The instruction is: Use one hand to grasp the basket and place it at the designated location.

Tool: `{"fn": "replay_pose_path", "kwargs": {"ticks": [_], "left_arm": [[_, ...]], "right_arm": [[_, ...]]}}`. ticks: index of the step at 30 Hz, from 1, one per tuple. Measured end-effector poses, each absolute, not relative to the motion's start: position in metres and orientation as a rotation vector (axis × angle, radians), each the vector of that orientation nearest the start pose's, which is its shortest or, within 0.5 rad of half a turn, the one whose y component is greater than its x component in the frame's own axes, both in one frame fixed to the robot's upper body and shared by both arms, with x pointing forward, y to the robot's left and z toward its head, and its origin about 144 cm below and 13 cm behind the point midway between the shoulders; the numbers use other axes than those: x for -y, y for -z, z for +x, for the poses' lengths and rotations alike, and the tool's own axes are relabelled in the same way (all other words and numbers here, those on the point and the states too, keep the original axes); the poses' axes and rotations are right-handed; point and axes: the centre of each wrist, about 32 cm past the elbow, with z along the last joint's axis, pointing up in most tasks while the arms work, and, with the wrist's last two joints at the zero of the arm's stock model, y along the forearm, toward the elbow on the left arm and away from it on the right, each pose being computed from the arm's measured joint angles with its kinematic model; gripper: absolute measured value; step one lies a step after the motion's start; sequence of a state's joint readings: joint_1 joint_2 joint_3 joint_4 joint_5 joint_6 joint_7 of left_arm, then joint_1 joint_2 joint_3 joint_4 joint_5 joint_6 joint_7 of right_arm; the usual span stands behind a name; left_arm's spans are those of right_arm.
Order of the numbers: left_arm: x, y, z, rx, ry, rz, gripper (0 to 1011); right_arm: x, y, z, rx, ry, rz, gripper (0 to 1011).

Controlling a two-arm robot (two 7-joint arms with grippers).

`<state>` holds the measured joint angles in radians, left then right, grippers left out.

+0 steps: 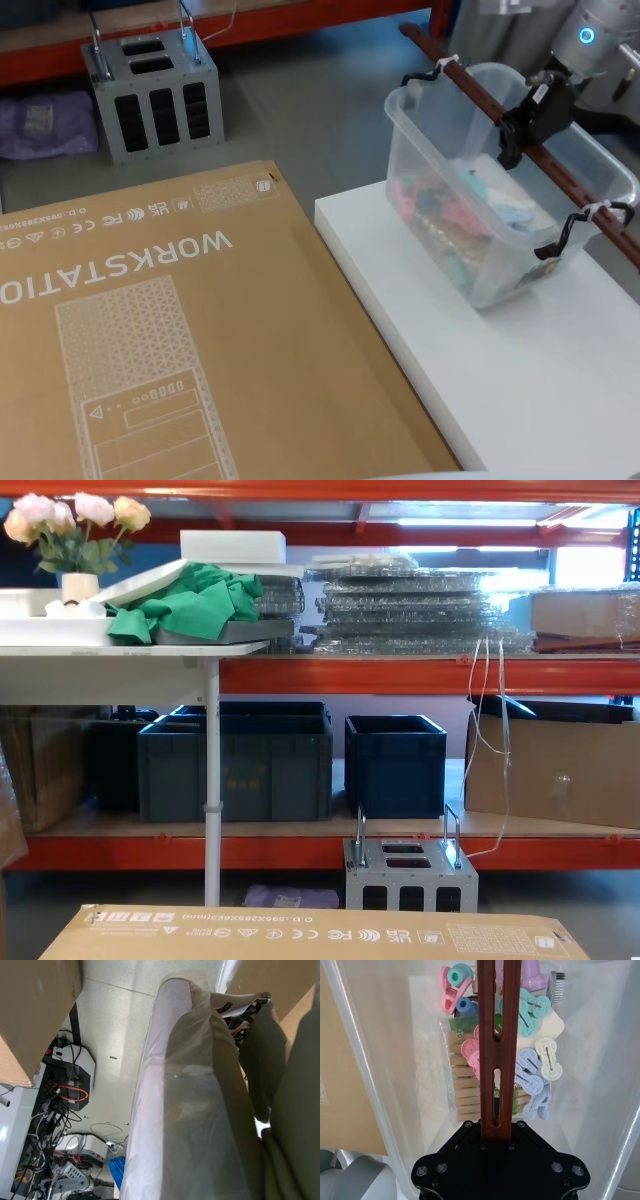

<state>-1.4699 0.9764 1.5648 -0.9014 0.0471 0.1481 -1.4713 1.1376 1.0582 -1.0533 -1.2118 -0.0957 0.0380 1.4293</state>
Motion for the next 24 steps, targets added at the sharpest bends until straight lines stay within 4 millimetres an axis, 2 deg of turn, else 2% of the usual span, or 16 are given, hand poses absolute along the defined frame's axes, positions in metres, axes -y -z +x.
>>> {"fn": "replay_pose_path", "kwargs": {"ticks": [12,24], "left_arm": [[-0.497,-1.394,0.616,-0.169,-0.176,1.629,0],[-0.497,-1.394,0.616,-0.169,-0.176,1.629,0]], "right_arm": [[0.476,-1.378,0.570,0.042,0.128,-1.401,0],[0.481,-1.371,0.565,0.005,0.123,-1.399,0]]}}
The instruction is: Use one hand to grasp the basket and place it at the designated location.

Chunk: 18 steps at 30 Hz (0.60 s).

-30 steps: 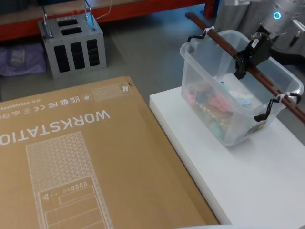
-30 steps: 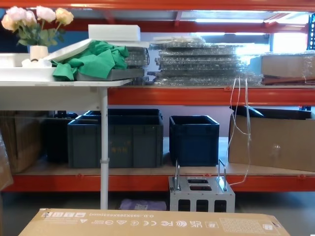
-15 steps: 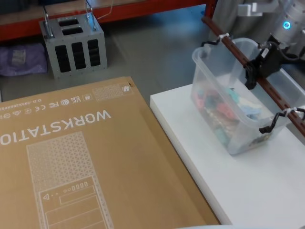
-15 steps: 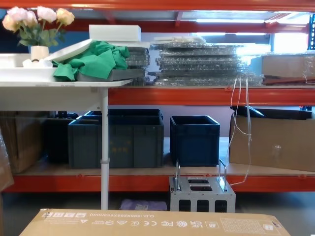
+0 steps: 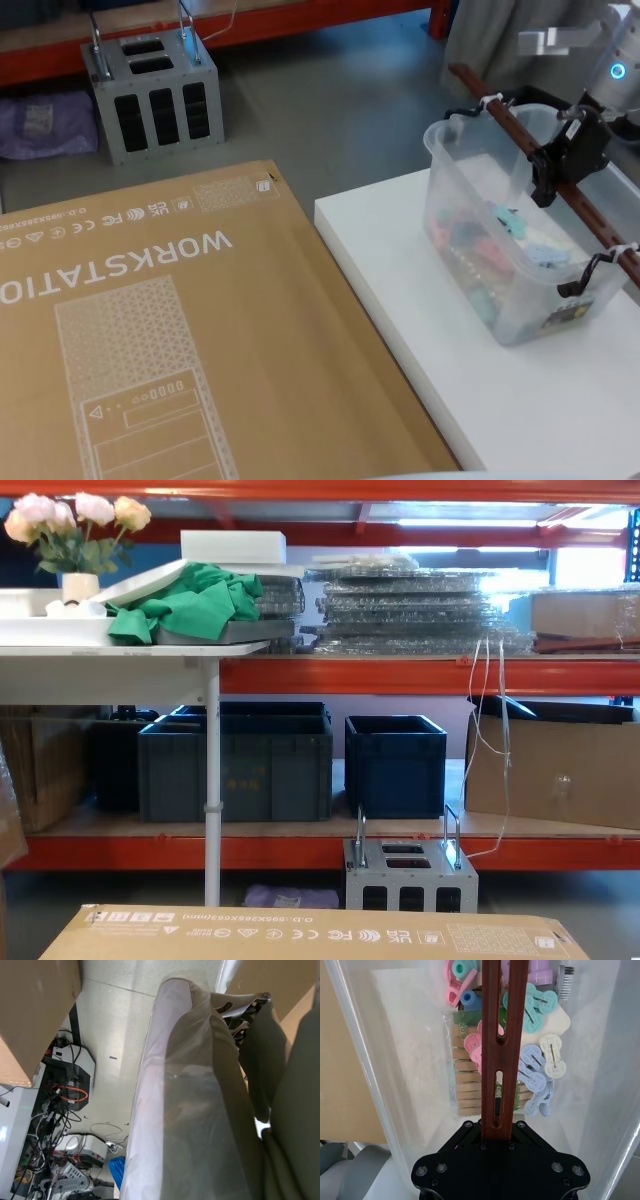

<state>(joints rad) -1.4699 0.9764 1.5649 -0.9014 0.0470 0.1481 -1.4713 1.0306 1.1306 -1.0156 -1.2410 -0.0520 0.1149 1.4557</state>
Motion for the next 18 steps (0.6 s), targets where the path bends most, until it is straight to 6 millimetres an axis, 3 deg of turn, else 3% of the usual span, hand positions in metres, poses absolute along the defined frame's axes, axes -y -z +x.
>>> {"fn": "replay_pose_path", "kwargs": {"ticks": [18], "left_arm": [[-0.4969,-1.3945,0.6158,-0.169,-0.176,1.629,0]], "right_arm": [[0.4805,-1.3679,0.5623,0.002,0.113,-1.397,0]]}}
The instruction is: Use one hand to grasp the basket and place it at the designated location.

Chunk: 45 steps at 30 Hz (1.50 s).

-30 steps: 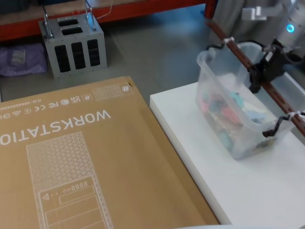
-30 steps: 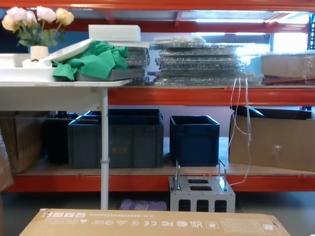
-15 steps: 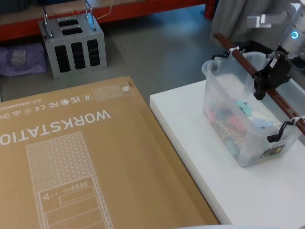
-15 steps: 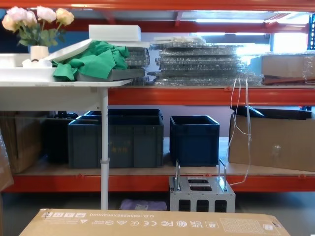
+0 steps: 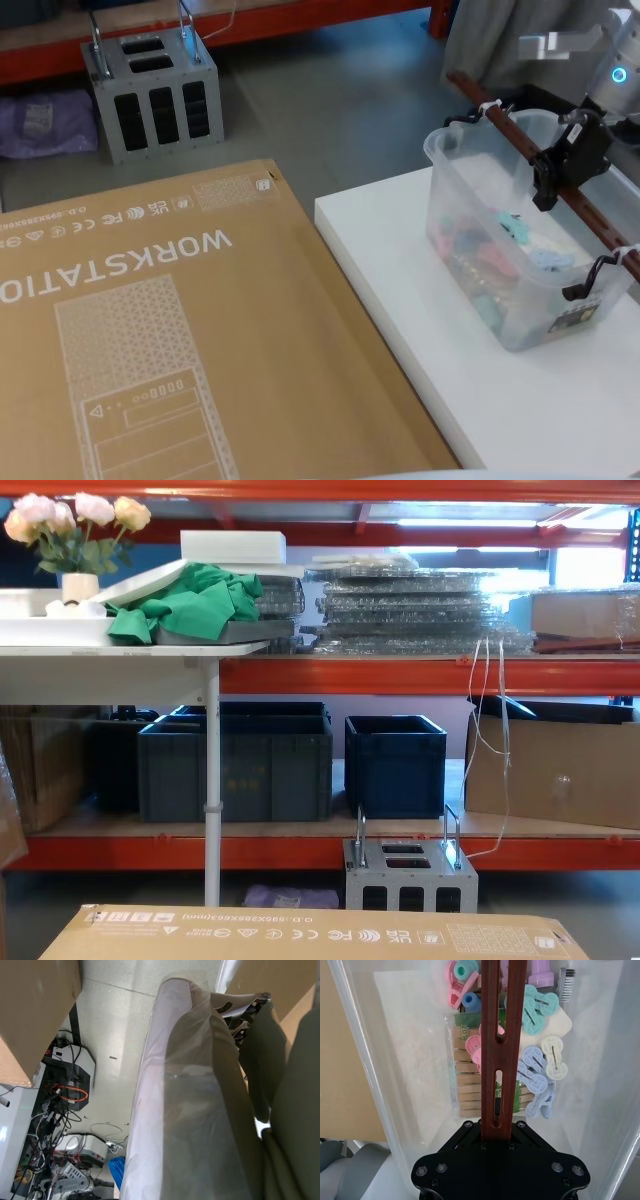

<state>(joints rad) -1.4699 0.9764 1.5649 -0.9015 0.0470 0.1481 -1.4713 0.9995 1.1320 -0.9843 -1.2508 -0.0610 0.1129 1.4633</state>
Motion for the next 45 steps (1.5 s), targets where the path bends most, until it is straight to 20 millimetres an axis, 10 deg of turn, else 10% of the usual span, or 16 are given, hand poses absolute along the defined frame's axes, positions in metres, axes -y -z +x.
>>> {"fn": "replay_pose_path", "kwargs": {"ticks": [38,45], "left_arm": [[-0.497,-1.394,0.616,-0.169,-0.176,1.629,0],[-0.497,-1.394,0.616,-0.169,-0.176,1.629,0]], "right_arm": [[0.473,-1.362,0.570,0.031,0.048,-1.407,1],[0.470,-1.365,0.577,0.049,0.049,-1.417,162]]}}
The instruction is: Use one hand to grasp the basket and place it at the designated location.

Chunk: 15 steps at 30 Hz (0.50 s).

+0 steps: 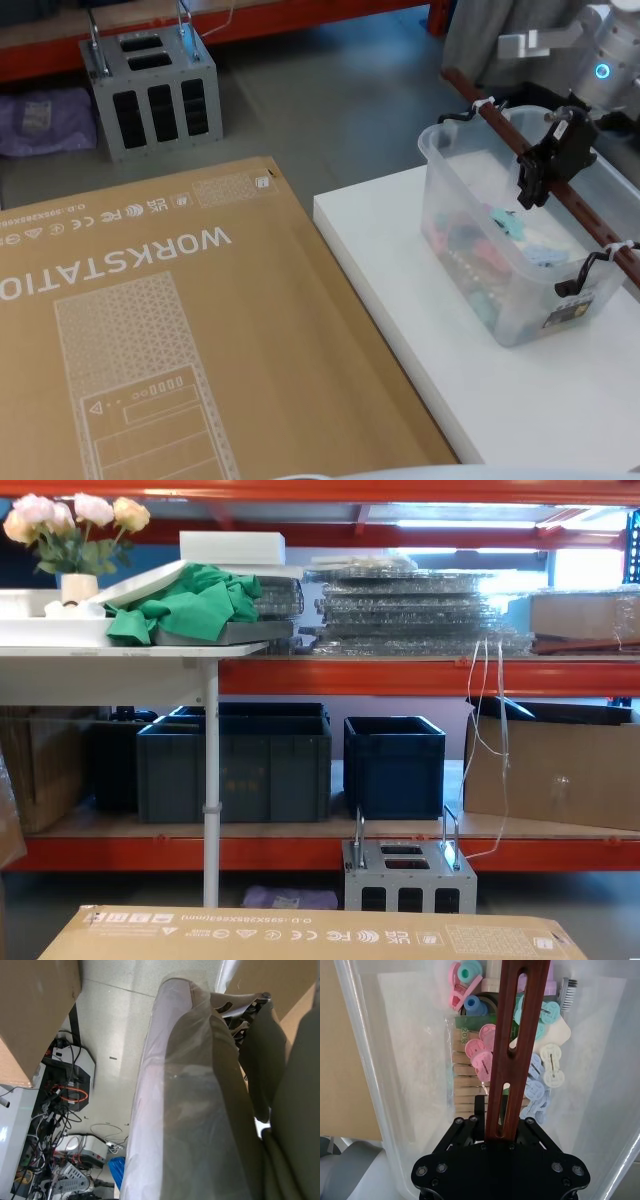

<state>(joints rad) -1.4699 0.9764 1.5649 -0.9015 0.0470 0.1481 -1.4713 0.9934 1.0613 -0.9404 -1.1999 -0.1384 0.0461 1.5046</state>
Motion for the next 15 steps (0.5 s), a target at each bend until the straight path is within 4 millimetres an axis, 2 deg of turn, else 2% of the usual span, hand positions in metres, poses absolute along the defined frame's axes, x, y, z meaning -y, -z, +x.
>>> {"fn": "replay_pose_path", "kwargs": {"ticks": [9,11,15], "left_arm": [[-0.4970,-1.3945,0.6158,-0.169,-0.176,1.629,0],[-0.4969,-1.3945,0.6158,-0.169,-0.176,1.629,0],[-0.4970,-1.3945,0.6158,-0.169,-0.176,1.629,0]], "right_arm": [[0.4696,-1.3657,0.5793,0.055,0.050,-1.420,437],[0.4694,-1.3657,0.5794,0.055,0.050,-1.420,469],[0.4691,-1.3658,0.5795,0.057,0.050,-1.420,642]]}}
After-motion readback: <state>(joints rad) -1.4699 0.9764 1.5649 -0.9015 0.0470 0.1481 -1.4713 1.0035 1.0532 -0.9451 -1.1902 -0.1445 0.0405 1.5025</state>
